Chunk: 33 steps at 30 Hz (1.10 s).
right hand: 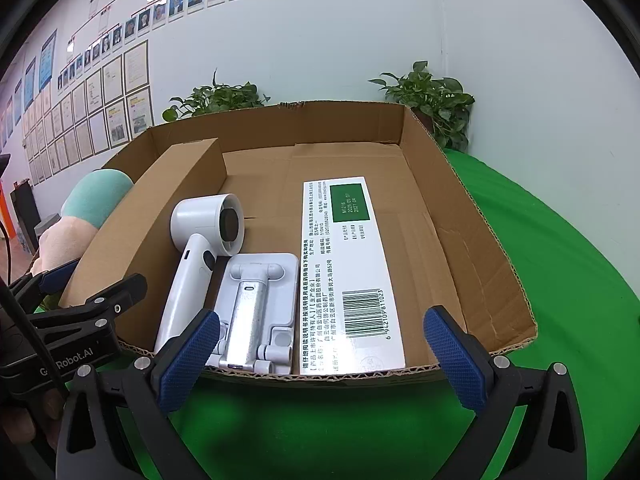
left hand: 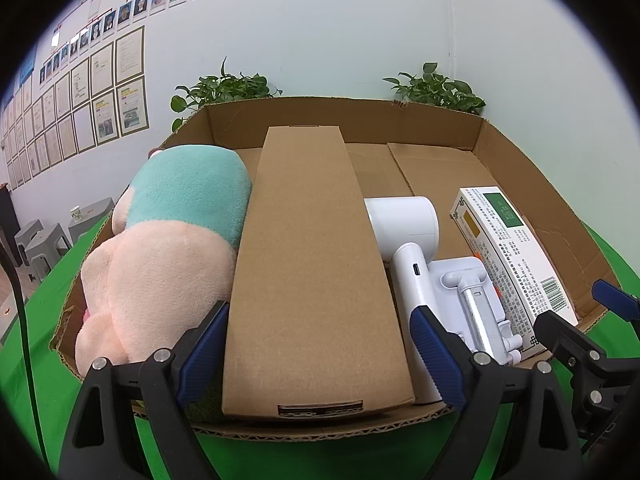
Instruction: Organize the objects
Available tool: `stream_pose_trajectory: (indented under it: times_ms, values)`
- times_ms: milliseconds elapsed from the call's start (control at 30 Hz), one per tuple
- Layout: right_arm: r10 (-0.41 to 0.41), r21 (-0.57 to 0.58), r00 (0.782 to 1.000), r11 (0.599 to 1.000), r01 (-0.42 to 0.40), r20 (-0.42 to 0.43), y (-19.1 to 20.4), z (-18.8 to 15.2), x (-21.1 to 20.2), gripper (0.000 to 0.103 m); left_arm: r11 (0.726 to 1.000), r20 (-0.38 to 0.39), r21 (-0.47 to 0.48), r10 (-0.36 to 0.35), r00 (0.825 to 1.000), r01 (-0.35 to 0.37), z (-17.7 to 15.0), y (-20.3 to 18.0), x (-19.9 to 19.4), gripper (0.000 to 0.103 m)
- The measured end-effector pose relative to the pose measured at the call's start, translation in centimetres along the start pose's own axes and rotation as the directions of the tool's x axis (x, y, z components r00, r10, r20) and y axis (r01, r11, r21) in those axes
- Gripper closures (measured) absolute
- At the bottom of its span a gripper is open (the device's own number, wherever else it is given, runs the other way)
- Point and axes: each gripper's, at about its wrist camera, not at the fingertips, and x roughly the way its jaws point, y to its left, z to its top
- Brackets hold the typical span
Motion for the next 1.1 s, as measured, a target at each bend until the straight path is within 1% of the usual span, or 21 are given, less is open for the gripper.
stream_pose_trajectory:
  times_ms: [1100]
  values:
    - [-0.002,0.001,1.0,1.0,0.002,0.0,0.11,-0.03,-0.03,0.0,1.0,-0.002,0.0,-0.008,1.0,0.008,0.04,-0.05,-0.03,0.012]
